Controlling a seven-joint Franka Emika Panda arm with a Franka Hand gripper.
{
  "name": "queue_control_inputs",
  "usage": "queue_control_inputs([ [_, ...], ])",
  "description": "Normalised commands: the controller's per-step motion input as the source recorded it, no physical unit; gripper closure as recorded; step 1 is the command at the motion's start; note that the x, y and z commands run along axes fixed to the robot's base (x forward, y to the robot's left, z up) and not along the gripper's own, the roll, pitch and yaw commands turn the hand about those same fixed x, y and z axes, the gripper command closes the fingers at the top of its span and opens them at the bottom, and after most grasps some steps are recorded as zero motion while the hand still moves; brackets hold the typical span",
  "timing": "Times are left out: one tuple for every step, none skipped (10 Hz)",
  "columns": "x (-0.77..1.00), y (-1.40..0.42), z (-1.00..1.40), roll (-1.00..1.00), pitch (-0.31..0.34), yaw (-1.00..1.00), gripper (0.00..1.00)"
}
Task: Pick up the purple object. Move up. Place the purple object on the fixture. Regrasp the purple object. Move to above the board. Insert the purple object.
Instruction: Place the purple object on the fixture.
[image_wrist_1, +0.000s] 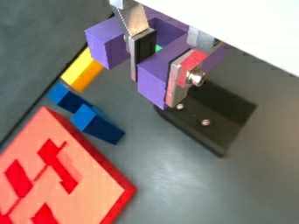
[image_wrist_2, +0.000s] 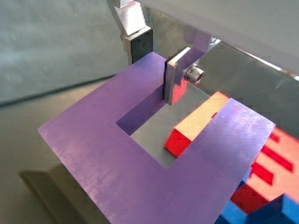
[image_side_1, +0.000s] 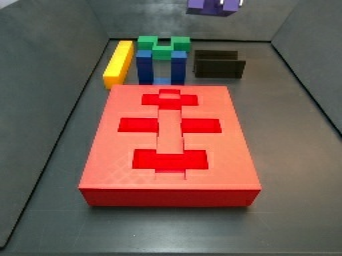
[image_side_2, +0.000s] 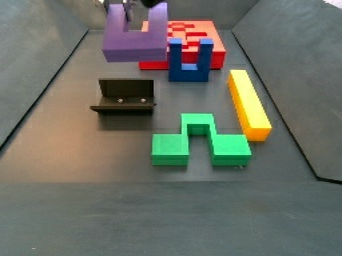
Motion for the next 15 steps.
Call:
queue_control_inputs([
  [0.84, -0.07, -0.21, -0.66, 0.420, -0.06, 1.00],
  [0.86, 0.00, -0.17, -0.90, 0.000, -0.15, 1.00],
  [0.63, 0.28, 0.00, -1.00, -0.200, -0.07, 1.00],
  [0.37, 0.33, 0.02, -1.00, -0.434, -0.11, 1.00],
  [0.02, 0.36, 0.01, -1.00, -0.694, -0.17, 1.00],
  [0.28, 0.40, -0.35, -0.52, -0.437, -0.12, 1.00],
  [0.55, 0.17, -0.81, -0.07, -0.129, -0.05, 1.00],
  [0.47, -0.14, -0.79, 0.24, 0.000, 0.00, 1.00],
  [0.47, -0.29, -0.56, 0.36, 0.043, 0.01, 1.00],
  [0.62, -0.35, -0.44, 0.31, 0.077, 0.07, 1.00],
  [0.71, -0.31, -0.27, 0.32, 0.149, 0.09, 1.00],
  [0.54, -0.17, -0.31, 0.42, 0.214, 0.06, 1.00],
  [0.21, 0.00, -0.45, 0.33, 0.091, 0.08, 1.00],
  [0.15, 0.04, -0.52, 0.23, 0.066, 0.12, 1.00],
  [0.07, 0.07, -0.40, 0.01, 0.083, 0.12, 1.00],
])
